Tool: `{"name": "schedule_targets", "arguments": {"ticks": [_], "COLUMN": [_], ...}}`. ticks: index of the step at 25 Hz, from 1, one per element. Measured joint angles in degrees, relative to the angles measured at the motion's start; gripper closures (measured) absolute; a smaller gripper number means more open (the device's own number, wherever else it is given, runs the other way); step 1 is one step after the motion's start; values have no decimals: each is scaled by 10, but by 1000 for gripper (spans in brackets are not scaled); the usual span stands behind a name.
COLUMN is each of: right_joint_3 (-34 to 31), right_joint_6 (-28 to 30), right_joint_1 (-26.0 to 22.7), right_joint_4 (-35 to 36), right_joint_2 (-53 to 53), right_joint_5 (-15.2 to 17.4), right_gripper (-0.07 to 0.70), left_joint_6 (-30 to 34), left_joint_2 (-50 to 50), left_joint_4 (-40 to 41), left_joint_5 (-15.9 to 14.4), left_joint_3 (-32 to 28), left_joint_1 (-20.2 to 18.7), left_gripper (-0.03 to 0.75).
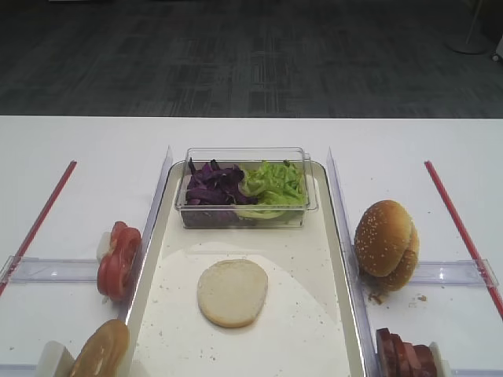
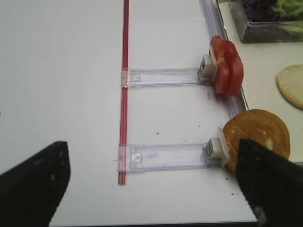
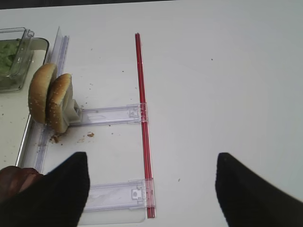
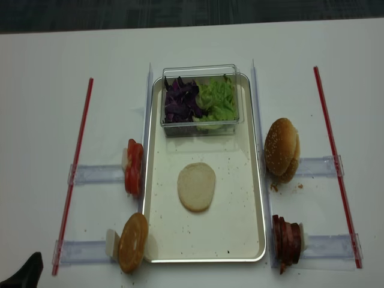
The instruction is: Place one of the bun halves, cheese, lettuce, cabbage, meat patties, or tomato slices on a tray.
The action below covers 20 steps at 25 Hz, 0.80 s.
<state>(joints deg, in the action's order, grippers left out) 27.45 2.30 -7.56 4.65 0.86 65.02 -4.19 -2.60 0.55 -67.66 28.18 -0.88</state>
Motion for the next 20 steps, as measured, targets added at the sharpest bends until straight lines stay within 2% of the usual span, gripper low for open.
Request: {"name": "schedule_targets", "arguments": {"ticks": [20], "right_joint_3": [0], "right_joint_6": [0], "right_joint_1": [0], "right_joint_4": [0], "right_joint_2": [0], "right_joint_5": [0], "right_gripper": [61], "left_joint_6": [-2], "left_joint_2": [0], "left_joint_4": [4], "left_joint_5": [0], "left_joint_3": [0], "left_joint_1": [0], "left_gripper": [62]}}
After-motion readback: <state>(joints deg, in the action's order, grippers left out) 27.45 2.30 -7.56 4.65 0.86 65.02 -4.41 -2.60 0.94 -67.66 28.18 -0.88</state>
